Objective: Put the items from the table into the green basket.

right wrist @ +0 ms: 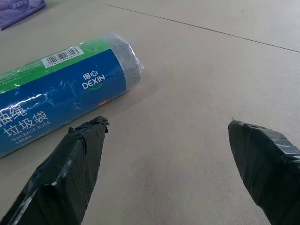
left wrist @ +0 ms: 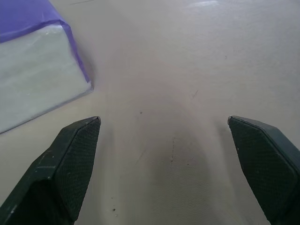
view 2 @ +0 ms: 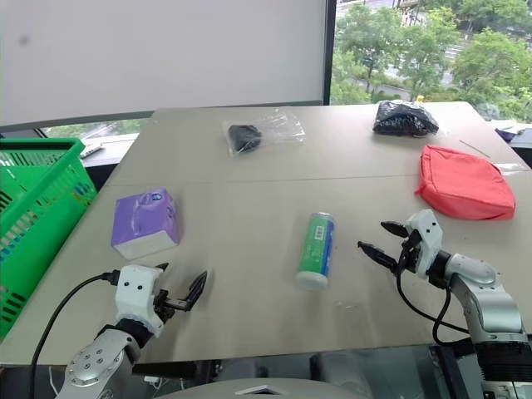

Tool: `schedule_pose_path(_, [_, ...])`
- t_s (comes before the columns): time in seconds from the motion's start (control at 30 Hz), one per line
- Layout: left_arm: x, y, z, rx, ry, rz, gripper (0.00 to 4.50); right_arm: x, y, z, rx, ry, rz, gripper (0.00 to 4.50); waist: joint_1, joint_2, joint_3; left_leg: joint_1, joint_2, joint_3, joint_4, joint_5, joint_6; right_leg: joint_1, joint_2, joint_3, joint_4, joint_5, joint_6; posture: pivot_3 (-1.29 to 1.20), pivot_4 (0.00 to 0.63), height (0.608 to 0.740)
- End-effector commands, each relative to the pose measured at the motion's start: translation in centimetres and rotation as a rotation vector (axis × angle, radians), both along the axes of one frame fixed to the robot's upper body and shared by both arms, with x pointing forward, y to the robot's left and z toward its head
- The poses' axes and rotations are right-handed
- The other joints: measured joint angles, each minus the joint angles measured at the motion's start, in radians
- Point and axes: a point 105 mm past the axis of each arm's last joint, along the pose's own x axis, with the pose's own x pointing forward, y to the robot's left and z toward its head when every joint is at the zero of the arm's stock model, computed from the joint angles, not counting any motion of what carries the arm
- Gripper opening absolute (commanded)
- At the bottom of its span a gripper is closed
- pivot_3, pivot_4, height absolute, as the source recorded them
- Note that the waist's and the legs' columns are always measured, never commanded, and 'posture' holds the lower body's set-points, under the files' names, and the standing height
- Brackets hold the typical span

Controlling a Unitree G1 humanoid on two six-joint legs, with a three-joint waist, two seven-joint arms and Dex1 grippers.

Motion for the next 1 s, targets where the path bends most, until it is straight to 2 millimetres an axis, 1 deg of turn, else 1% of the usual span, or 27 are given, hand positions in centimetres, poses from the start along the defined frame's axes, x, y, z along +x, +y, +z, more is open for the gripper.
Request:
schedule_pose_path(0.03, [0.5,0.0,1.4,0.015,-0.05,-0.019,4.5,-0.1,-0.2,0.7,-0.022,-0.033,0.018,4.43,0.0,0.0,0.0,0.0,0.0,0.0,0.0,0.0,0.0,0.0,0.0,0.0,0.0,0.0,0.0,0.03,0.0,0.74])
schedule_pose_path(0.13, [0.9,-0.1,1.8,0.019,-0.073,-0.047,4.5,-0.3,-0.6,0.4,-0.035,-0.033,0.008,4.43,0.002,0.0,0.0,0.0,0.0,0.0,0.0,0.0,0.0,0.0,0.0,-0.001,0.0,0.0,0.0,0.03,0.0,0.74])
schedule_pose_path(0.5, [0.9,-0.4,1.8,0.013,-0.077,-0.042,4.5,-0.1,-0.3,0.6,-0.032,-0.039,0.031,4.43,0.002,0.0,0.0,0.0,0.0,0.0,0.001,0.0,0.0,0.0,0.0,0.0,0.001,0.0,0.0,0.03,0.0,0.74])
schedule_pose_path(0.57, [1.0,-0.4,2.2,0.013,-0.095,-0.036,4.5,0.1,-0.2,0.9,-0.03,-0.048,0.034,4.43,0.001,0.0,0.0,0.0,0.0,0.0,0.001,0.0,0.0,0.0,0.0,0.0,0.001,0.0,0.0,0.03,0.0,0.74])
schedule_pose_path(0.63, [1.4,-0.2,3.1,0.007,-0.135,-0.01,4.5,0.4,0.2,1.4,-0.015,-0.062,0.043,4.43,0.001,0.0,0.0,0.0,0.0,0.0,0.001,0.0,0.0,0.0,0.0,0.0,0.001,0.0,0.0,0.03,0.0,0.74])
schedule_pose_path(0.73, [2.8,1.4,5.8,-0.088,-0.245,0.132,4.5,0.9,1.3,3.2,0.022,-0.091,0.087,4.43,0.002,0.0,0.0,0.0,0.0,0.001,0.002,0.0,0.0,0.0,0.0,-0.001,0.001,0.0,0.0,0.03,0.0,0.74])
schedule_pose_path(0.8, [3.7,2.3,7.5,-0.091,-0.3,0.183,4.5,1.2,2.2,4.7,0.056,-0.114,0.117,4.43,0.003,0.0,0.0,0.0,0.0,0.001,0.003,0.0,0.0,0.0,0.0,-0.001,0.002,0.0,0.0,0.03,0.0,0.74])
schedule_pose_path(0.87, [4.6,3.7,9.0,-0.089,-0.334,0.259,4.5,1.2,3.6,6.7,0.104,-0.136,0.175,4.43,0.002,0.001,0.0,0.0,0.0,0.0,0.003,0.0,0.0,0.0,0.001,-0.001,0.003,0.0,0.0,0.02,0.0,0.74])
schedule_pose_path(0.9, [5.0,4.6,9.6,-0.081,-0.334,0.296,4.5,0.9,4.8,8.0,0.118,-0.155,0.234,4.43,0.002,0.001,-0.001,0.0,0.0,-0.001,0.003,0.0,0.0,0.0,0.001,-0.001,0.003,0.0,0.0,0.02,0.0,0.74])
schedule_pose_path(0.93, [5.2,5.2,10.0,-0.076,-0.331,0.32,4.5,0.6,5.5,8.8,0.125,-0.165,0.274,4.43,0.001,0.001,-0.001,0.0,0.0,-0.001,0.003,0.0,0.0,0.0,0.001,-0.001,0.003,0.0,0.0,0.02,0.0,0.74])
schedule_pose_path(1.0, [5.3,6.2,9.4,-0.063,-0.256,0.338,4.5,-0.1,7.3,10.2,0.131,-0.187,0.358,4.43,-0.001,0.001,-0.001,-0.001,0.0,-0.004,0.003,0.0,0.0,0.0,0.001,-0.001,0.003,0.0,0.0,0.02,0.0,0.74])
